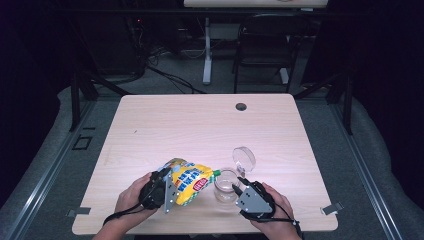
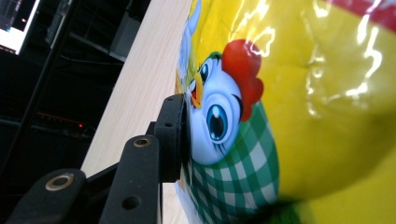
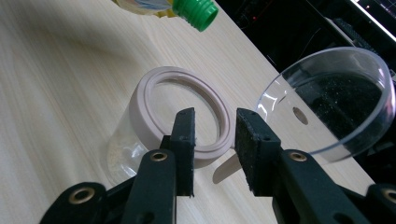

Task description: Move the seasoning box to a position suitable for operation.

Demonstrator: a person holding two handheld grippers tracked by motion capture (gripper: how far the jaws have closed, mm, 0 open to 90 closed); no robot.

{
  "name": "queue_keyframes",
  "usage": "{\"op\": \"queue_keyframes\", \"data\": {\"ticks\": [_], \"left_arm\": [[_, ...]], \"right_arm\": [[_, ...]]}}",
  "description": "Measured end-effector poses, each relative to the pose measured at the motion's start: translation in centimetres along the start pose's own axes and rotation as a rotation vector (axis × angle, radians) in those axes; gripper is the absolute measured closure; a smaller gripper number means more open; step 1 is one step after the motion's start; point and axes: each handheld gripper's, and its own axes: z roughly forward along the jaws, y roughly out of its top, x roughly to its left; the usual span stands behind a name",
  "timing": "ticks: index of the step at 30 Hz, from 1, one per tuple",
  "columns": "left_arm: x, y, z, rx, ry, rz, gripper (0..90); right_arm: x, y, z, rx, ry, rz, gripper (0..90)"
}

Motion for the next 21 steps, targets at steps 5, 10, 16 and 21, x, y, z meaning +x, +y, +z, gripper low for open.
{"op": "queue_keyframes", "data": {"ticks": [5,10,16,21], "left_arm": [[0.2,0.4,0.1,-0.005,0.003,0.007,62.5],[0.0,0.5,0.3,0.004,0.003,0.027,62.6],[0.1,0.5,0.2,0.004,0.010,0.037,62.6],[0.1,0.6,0.2,0.000,0.015,0.044,62.6]], "right_arm": [[0.1,0.4,0.4,-0.001,0.002,-0.016,68.0],[0.1,0.6,0.7,0.008,0.003,-0.045,68.0],[-0.3,0.9,0.9,0.009,0.001,-0.055,67.5],[-0.6,1.1,1.2,-0.005,0.002,-0.033,67.1]]}}
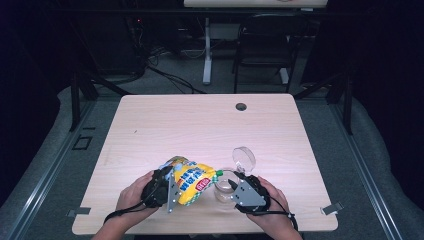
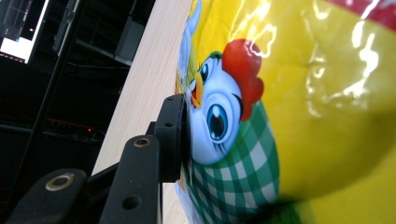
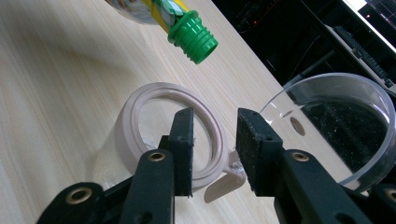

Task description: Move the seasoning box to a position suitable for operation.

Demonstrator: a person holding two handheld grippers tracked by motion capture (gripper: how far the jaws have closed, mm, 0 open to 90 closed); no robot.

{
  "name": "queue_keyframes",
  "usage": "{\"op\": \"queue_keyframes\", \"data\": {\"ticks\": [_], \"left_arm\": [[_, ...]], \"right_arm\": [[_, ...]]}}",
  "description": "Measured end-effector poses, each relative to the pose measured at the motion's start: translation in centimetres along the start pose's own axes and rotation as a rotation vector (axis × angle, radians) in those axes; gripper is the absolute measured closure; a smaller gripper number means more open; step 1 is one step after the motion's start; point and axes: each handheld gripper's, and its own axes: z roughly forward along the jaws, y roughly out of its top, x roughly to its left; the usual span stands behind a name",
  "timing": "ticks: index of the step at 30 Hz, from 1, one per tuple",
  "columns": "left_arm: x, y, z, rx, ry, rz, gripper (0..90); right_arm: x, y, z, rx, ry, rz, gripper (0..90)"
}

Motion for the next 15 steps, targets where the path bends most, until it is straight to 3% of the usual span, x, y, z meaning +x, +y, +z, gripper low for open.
{"op": "queue_keyframes", "data": {"ticks": [3,5,15], "left_arm": [[-0.2,0.0,0.1,0.006,-0.005,0.000,62.6],[-0.2,0.1,0.1,0.021,-0.003,0.024,62.6],[-0.6,0.4,0.3,0.026,-0.006,0.053,62.6]], "right_arm": [[0.0,-0.1,0.1,0.000,0.004,0.002,67.0],[0.1,-0.1,0.2,-0.001,0.007,0.002,67.0],[1.1,0.0,0.5,0.002,-0.012,-0.059,66.7]]}}
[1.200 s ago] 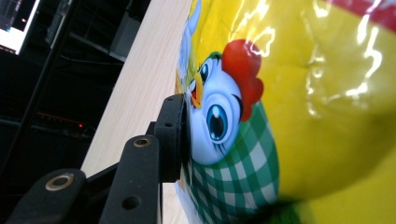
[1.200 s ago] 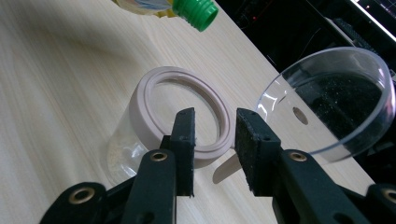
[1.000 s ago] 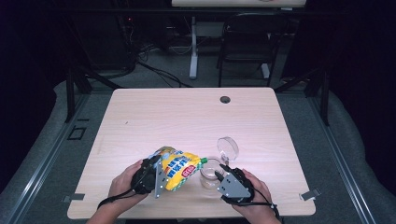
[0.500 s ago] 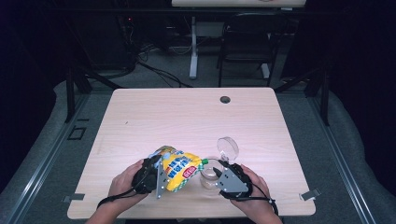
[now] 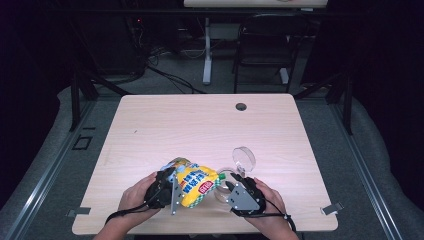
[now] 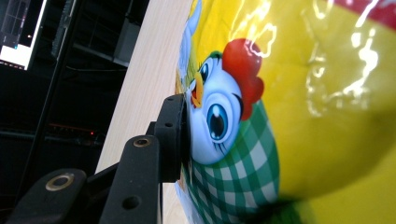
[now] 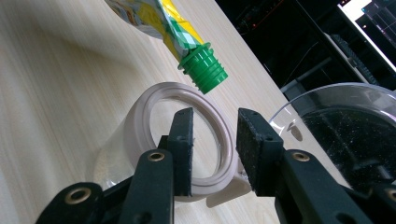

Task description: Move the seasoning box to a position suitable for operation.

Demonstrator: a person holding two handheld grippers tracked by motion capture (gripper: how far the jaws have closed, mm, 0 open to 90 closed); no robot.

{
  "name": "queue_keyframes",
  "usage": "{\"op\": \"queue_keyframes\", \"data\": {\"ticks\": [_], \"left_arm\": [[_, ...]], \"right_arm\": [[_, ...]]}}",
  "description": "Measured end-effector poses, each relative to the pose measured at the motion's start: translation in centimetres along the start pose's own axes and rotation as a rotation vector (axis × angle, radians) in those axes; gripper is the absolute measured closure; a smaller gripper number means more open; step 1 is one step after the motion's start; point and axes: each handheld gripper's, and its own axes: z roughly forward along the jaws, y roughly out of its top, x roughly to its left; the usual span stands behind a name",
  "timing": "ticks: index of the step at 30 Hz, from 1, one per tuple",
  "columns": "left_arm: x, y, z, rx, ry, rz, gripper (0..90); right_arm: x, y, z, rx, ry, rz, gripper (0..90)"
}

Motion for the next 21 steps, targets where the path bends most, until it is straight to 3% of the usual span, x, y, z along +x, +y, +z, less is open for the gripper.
{"op": "queue_keyframes", "data": {"ticks": [8,21], "left_arm": [[-0.07,0.16,0.31,0.004,0.003,0.007,62.6],[0.09,0.28,0.29,0.019,0.026,0.045,62.6]], "right_arm": [[0.05,-0.10,0.15,-0.005,-0.025,-0.019,65.8],[0.42,0.42,0.38,-0.011,-0.059,-0.111,64.4]]}}
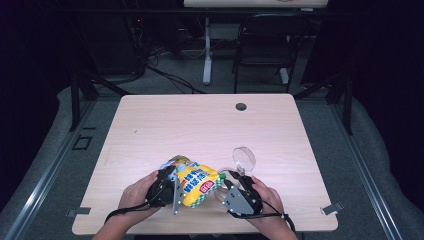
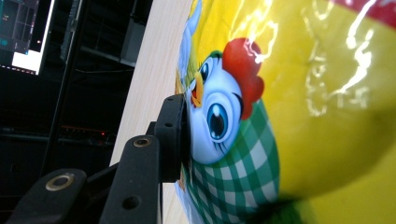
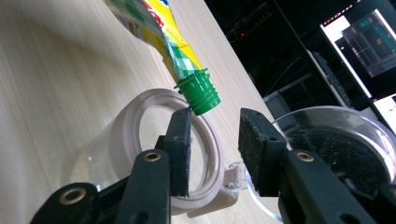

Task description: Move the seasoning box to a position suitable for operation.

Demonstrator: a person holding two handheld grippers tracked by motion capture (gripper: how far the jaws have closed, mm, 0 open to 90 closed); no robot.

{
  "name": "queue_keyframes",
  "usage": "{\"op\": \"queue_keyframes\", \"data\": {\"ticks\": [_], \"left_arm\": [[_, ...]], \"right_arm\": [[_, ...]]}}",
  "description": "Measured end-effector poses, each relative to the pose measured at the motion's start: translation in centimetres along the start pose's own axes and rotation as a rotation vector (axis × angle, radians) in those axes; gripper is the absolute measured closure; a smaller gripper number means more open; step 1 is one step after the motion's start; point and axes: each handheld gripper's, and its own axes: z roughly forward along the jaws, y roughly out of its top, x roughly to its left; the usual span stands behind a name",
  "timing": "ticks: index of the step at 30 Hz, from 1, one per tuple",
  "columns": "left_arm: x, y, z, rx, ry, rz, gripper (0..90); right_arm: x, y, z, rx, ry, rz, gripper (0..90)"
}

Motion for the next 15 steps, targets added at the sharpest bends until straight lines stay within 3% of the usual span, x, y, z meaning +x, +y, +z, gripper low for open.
{"op": "queue_keyframes", "data": {"ticks": [13,15], "left_arm": [[0.16,0.44,0.02,0.004,0.015,0.046,62.7],[0.14,0.49,0.04,0.003,0.016,0.052,62.6]], "right_arm": [[0.39,0.12,0.23,0.010,-0.010,-0.069,64.2],[0.52,0.31,0.29,0.022,-0.014,-0.111,64.7]]}}
